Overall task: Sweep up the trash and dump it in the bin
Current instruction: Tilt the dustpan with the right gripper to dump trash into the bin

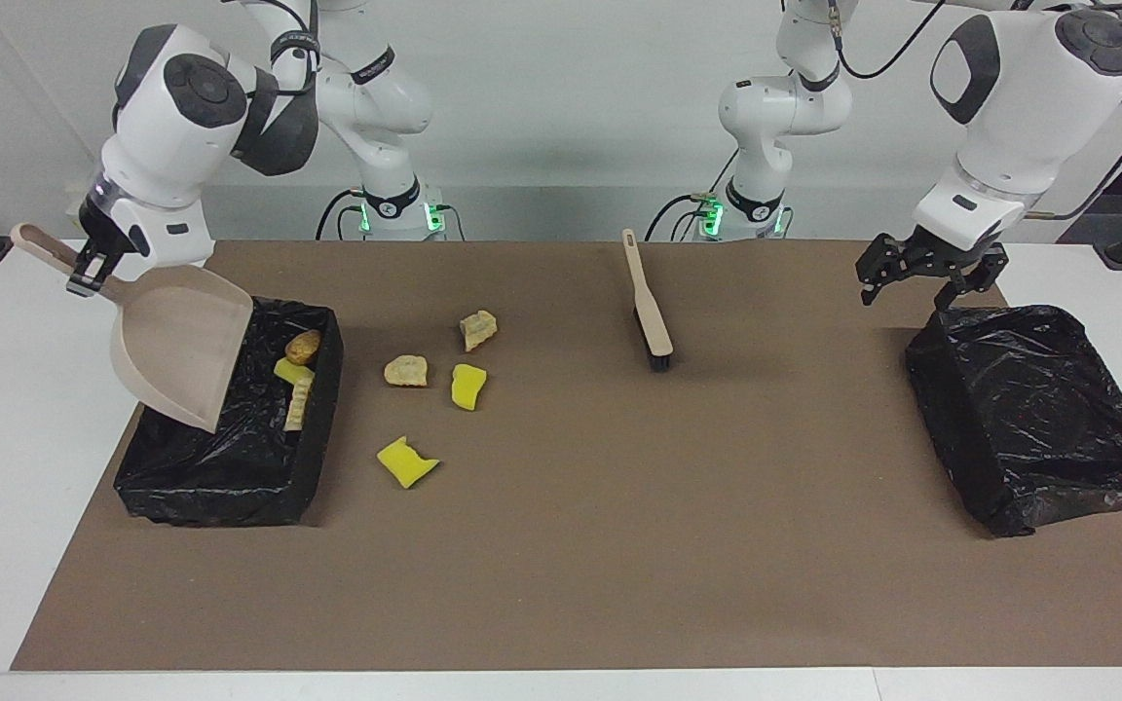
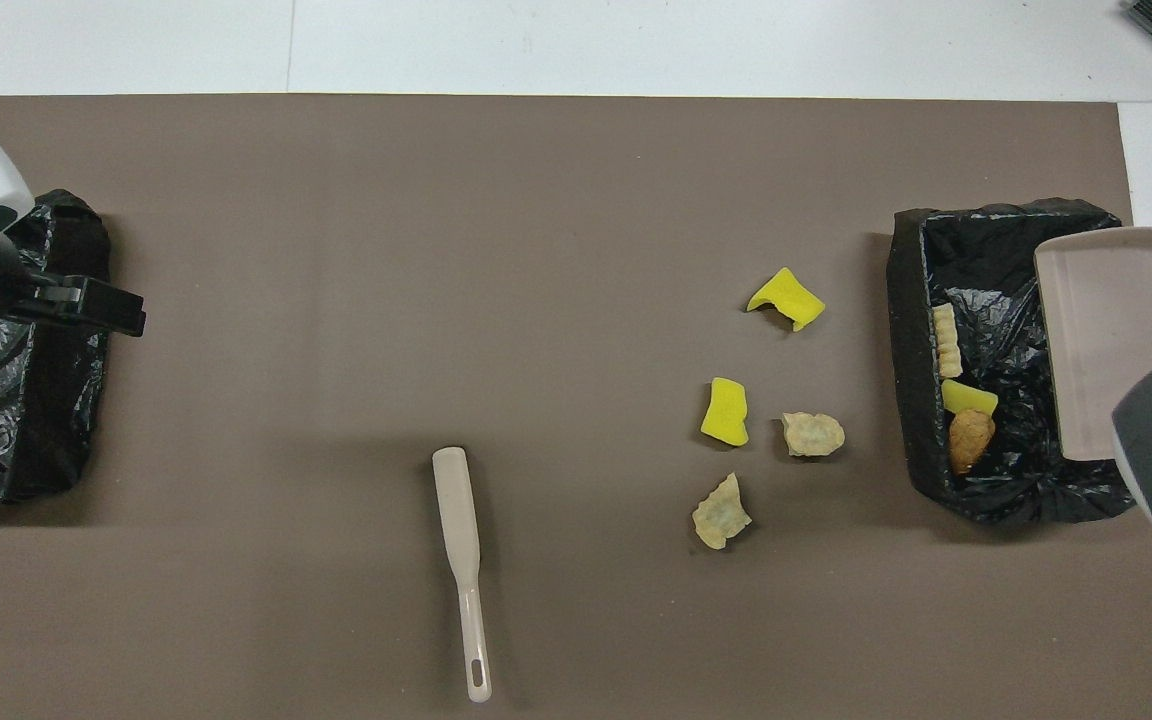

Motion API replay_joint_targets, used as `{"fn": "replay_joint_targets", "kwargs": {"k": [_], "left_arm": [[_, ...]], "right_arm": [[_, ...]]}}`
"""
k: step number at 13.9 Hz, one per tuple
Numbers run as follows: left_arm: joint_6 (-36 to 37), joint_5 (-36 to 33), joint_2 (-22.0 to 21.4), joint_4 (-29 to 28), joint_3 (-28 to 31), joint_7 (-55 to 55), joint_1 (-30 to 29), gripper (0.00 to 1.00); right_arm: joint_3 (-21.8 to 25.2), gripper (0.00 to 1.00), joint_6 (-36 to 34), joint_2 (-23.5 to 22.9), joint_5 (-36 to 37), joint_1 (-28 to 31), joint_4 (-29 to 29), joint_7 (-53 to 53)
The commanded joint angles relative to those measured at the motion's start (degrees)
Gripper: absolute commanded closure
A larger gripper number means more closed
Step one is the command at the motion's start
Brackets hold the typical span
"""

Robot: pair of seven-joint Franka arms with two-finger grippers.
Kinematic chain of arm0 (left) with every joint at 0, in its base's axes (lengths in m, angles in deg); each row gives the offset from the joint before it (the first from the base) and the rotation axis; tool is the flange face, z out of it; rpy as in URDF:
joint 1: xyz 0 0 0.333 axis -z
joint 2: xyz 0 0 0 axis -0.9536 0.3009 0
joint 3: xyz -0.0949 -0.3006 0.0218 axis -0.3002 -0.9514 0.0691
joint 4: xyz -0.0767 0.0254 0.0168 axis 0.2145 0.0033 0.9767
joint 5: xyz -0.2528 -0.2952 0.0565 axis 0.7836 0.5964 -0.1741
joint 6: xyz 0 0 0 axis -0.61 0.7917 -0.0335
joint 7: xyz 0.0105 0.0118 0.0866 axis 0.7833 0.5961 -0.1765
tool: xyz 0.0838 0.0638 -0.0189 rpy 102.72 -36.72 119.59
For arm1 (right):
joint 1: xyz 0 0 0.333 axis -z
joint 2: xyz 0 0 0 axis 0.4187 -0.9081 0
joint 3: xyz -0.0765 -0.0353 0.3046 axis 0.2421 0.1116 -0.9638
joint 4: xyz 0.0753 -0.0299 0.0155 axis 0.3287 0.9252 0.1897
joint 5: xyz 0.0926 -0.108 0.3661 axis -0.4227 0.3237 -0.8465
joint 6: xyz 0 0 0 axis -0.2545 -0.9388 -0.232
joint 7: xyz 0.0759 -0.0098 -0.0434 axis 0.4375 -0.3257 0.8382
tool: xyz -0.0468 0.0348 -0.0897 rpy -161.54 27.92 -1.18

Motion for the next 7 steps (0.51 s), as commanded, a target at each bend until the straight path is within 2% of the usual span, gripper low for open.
{"fn": "replay_joint_targets", "kwargs": {"k": [1, 2, 4, 7], "left_arm": [[1.0, -0.9, -1.5, -2.3, 0.0, 0.6, -0.1, 0.00], [0.8, -0.8, -1.6, -2.6, 0.0, 0.5, -0.1, 0.00], [0.2, -0.7, -1.9, -2.8, 0.0, 0.2, -0.1, 0.00], [-0.4, -0.7, -1.9, -2.8, 0.0, 0.5, 0.9, 0.00]], "right_arm": [[-0.4, 1.00, -0.2, -0.9, -13.3, 0.6, -2.4, -4.0], [-0.3, 1.00, 1.1, -1.0, -17.0, -0.3, -2.4, -7.5], [-0.8, 1.00, 0.8, -1.2, -18.9, -3.9, -2.5, -16.9], [-1.1, 1.00, 1.8, -3.6, -24.7, -9.6, -2.5, -35.7]]}}
